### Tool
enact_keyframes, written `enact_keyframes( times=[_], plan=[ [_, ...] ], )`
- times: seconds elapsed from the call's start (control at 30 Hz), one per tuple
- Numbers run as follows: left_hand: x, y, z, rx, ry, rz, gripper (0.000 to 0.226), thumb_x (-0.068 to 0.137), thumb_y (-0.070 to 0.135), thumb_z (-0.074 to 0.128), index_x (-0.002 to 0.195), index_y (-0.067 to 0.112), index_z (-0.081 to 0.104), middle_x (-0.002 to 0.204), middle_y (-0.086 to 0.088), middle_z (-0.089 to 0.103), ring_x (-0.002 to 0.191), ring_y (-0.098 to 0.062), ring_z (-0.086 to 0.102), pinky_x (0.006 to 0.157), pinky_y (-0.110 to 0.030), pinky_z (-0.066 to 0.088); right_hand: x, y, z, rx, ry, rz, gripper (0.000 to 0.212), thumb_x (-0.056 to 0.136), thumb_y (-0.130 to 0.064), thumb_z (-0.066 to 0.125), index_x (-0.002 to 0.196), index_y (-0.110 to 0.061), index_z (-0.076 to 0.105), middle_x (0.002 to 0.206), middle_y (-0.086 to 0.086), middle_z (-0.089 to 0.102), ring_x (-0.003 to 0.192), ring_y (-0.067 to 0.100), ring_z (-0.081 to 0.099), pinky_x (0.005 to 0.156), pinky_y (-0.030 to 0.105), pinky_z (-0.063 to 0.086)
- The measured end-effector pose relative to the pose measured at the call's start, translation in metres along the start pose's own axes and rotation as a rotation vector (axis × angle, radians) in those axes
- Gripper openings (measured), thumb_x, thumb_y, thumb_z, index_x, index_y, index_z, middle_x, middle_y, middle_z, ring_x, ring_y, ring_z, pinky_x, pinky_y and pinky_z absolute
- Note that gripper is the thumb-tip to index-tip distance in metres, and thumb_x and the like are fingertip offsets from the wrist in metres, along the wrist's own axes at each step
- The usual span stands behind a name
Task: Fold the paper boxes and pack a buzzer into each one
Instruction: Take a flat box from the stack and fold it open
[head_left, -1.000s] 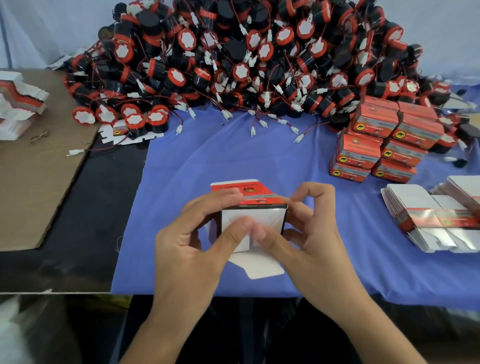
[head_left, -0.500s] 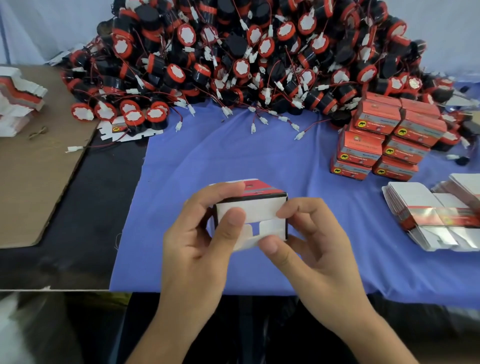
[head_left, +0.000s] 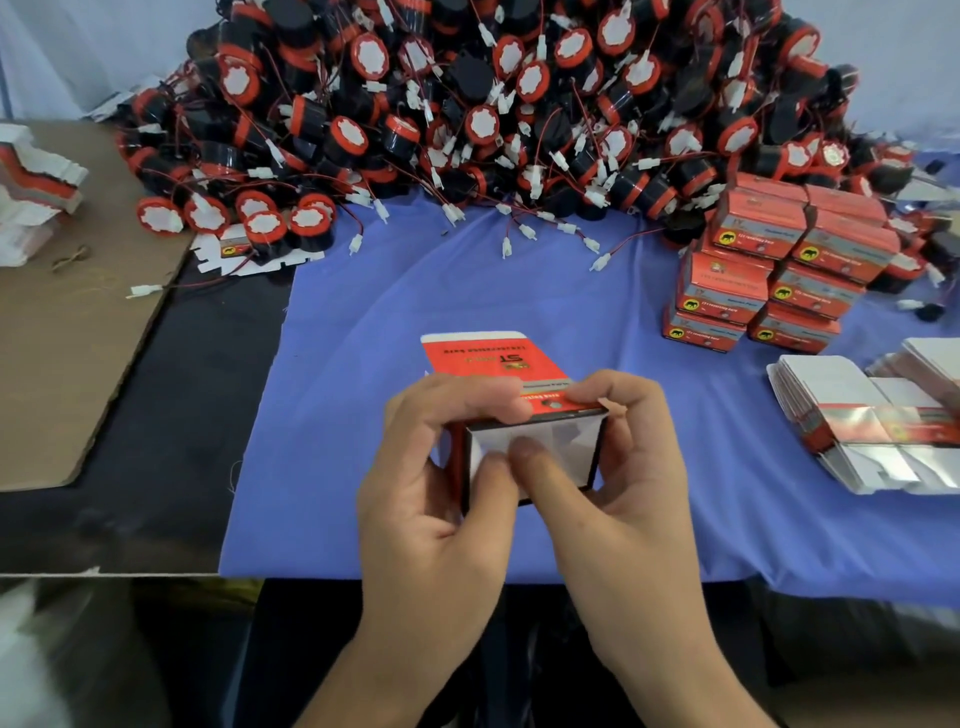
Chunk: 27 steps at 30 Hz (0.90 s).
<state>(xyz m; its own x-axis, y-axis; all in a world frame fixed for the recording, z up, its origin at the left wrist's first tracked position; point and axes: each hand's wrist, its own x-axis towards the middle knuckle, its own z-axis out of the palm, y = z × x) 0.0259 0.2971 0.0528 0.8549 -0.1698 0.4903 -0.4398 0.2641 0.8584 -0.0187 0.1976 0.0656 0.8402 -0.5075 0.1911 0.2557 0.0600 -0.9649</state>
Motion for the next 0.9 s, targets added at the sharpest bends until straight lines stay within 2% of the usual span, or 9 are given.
enact_keyframes(
  times=[0.07,0.2,0.3,0.4,0.53,0.63,0.73,0.8,0.9],
  plan=[
    [-0.002,0.0,0.002,0.037,0.013,-0.019,0.058,0.081,-0.021,0.058,0.108,0.03,0.068,0.114,-0.007,0.065,0.114,-0.035,0.065,0.083,-0.049,0.062,-0.001,0.001,0.001,0.002,0.019,0.004,0.046,0.086,0.015,0.068,0.105,-0.026,0.059,0.104,0.011,0.068,0.098,0.029,0.069,0.078,0.03,0.059],
    [0.004,0.004,-0.002,-0.163,0.057,-0.12,0.05,0.083,-0.016,0.061,0.11,0.025,0.068,0.109,-0.004,0.068,0.106,-0.023,0.068,0.08,-0.035,0.063,0.0,0.004,-0.002,0.19,0.052,0.132,0.071,0.075,-0.006,0.078,0.131,-0.042,0.054,0.136,0.007,0.062,0.127,0.023,0.062,0.1,0.037,0.056],
    [0.007,0.005,-0.004,-0.247,0.033,-0.182,0.04,0.084,-0.003,0.07,0.112,0.026,0.069,0.112,-0.003,0.068,0.105,-0.02,0.066,0.083,-0.029,0.058,-0.001,0.006,-0.009,0.422,-0.048,0.288,0.087,0.074,-0.009,0.083,0.145,-0.038,0.044,0.139,0.011,0.064,0.133,0.027,0.059,0.108,0.038,0.051],
    [0.006,0.004,-0.004,-0.245,-0.01,-0.254,0.033,0.089,0.001,0.07,0.112,0.025,0.071,0.109,0.002,0.07,0.102,-0.01,0.068,0.079,-0.021,0.058,-0.001,0.006,-0.01,0.415,-0.102,0.28,0.078,0.078,0.0,0.077,0.144,-0.031,0.048,0.124,0.014,0.072,0.122,0.033,0.066,0.097,0.031,0.057],
    [0.005,-0.001,-0.01,-0.061,-0.152,-0.34,0.029,0.095,0.025,0.07,0.123,0.034,0.067,0.125,0.009,0.07,0.119,-0.013,0.067,0.086,-0.02,0.057,0.003,0.006,-0.011,0.42,-0.059,0.205,0.092,0.067,-0.009,0.085,0.139,-0.053,0.047,0.11,0.008,0.074,0.098,0.024,0.074,0.074,0.029,0.059],
    [0.01,-0.004,-0.021,-0.016,-0.287,-0.43,0.04,0.094,0.053,0.062,0.133,0.044,0.06,0.132,0.008,0.067,0.122,-0.017,0.067,0.092,-0.029,0.059,0.006,0.009,-0.018,0.262,-0.135,0.087,0.104,0.074,-0.014,0.086,0.148,-0.061,0.029,0.114,0.001,0.075,0.098,0.021,0.074,0.073,0.031,0.06],
    [0.02,-0.005,-0.031,0.027,-0.387,-0.508,0.068,0.078,0.078,0.067,0.139,0.054,0.05,0.133,0.012,0.064,0.127,-0.012,0.063,0.102,-0.037,0.053,0.009,0.009,-0.027,-0.184,-0.23,-0.085,0.102,0.085,-0.016,0.08,0.154,-0.058,0.018,0.119,-0.005,0.073,0.094,0.018,0.074,0.08,0.03,0.059],
    [0.026,-0.005,-0.032,0.233,-0.404,-0.38,0.068,0.074,0.067,0.079,0.135,0.048,0.056,0.13,0.017,0.064,0.129,-0.008,0.058,0.102,-0.031,0.049,0.014,0.011,-0.031,-0.561,-0.298,-0.2,0.11,0.085,-0.012,0.08,0.155,-0.06,0.01,0.114,-0.016,0.071,0.091,0.01,0.071,0.077,0.021,0.058],
    [0.032,-0.007,-0.029,0.297,-0.352,-0.279,0.055,0.07,0.047,0.083,0.122,0.039,0.066,0.117,0.011,0.069,0.112,-0.017,0.066,0.089,-0.026,0.055,0.021,0.008,-0.033,-0.794,-0.352,-0.271,0.119,0.082,-0.012,0.084,0.155,-0.06,0.003,0.115,-0.018,0.067,0.095,0.006,0.066,0.079,0.031,0.058]
  ],
)
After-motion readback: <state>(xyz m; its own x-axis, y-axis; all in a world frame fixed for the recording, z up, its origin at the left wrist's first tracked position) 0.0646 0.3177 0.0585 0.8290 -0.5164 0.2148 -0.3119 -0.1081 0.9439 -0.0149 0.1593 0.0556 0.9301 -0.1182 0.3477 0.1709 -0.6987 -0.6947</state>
